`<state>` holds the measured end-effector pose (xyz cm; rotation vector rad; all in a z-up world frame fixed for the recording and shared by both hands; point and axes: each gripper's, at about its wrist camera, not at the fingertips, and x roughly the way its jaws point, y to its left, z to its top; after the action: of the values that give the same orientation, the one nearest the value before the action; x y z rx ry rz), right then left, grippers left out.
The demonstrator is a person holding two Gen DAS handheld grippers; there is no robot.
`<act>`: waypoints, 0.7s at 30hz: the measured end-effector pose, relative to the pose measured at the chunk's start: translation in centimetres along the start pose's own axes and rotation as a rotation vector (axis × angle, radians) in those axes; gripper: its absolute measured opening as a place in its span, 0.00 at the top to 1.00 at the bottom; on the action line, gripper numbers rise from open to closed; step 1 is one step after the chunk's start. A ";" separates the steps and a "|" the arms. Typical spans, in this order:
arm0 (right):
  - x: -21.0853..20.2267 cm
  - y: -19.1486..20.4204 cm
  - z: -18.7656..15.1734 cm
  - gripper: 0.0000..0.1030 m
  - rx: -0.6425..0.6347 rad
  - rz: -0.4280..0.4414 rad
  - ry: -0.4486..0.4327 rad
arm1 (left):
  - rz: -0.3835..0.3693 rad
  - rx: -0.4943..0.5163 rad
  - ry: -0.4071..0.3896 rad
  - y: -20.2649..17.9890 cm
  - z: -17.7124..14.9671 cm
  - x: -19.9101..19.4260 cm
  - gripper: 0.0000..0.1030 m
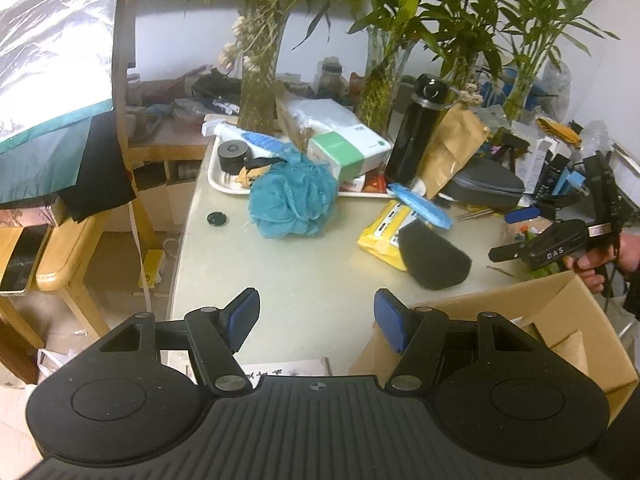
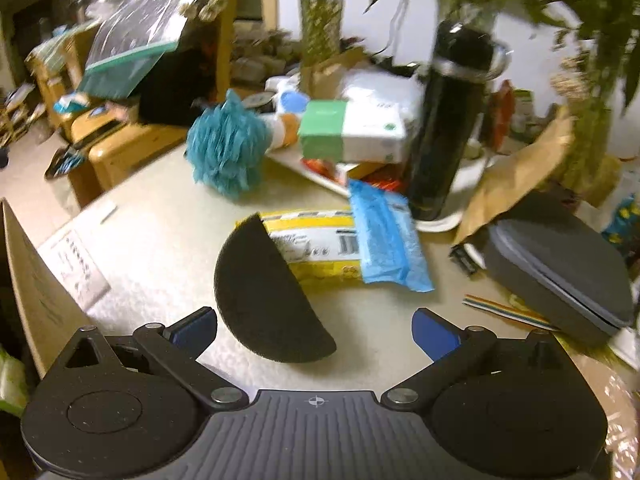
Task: Organize soft objects
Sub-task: 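Move the right tool to the black foam pad while the left tool nears the loofah, then close the right tool on the black half-round foam pad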
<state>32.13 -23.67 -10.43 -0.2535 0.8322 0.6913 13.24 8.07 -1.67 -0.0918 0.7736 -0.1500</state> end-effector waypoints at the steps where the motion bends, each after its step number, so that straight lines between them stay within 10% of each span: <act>1: 0.6 0.0 0.0 0.00 -0.013 0.016 0.010 | 0.002 -0.003 0.005 0.2 -0.1 0.1 0.39; 21: 9.2 2.2 0.7 0.20 -0.240 0.183 0.133 | 0.040 -0.048 0.037 2.7 0.1 1.8 0.39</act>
<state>35.48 -17.38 -16.75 -0.4473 0.9070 0.9562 14.85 10.38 -3.26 -0.1196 0.8151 -0.0953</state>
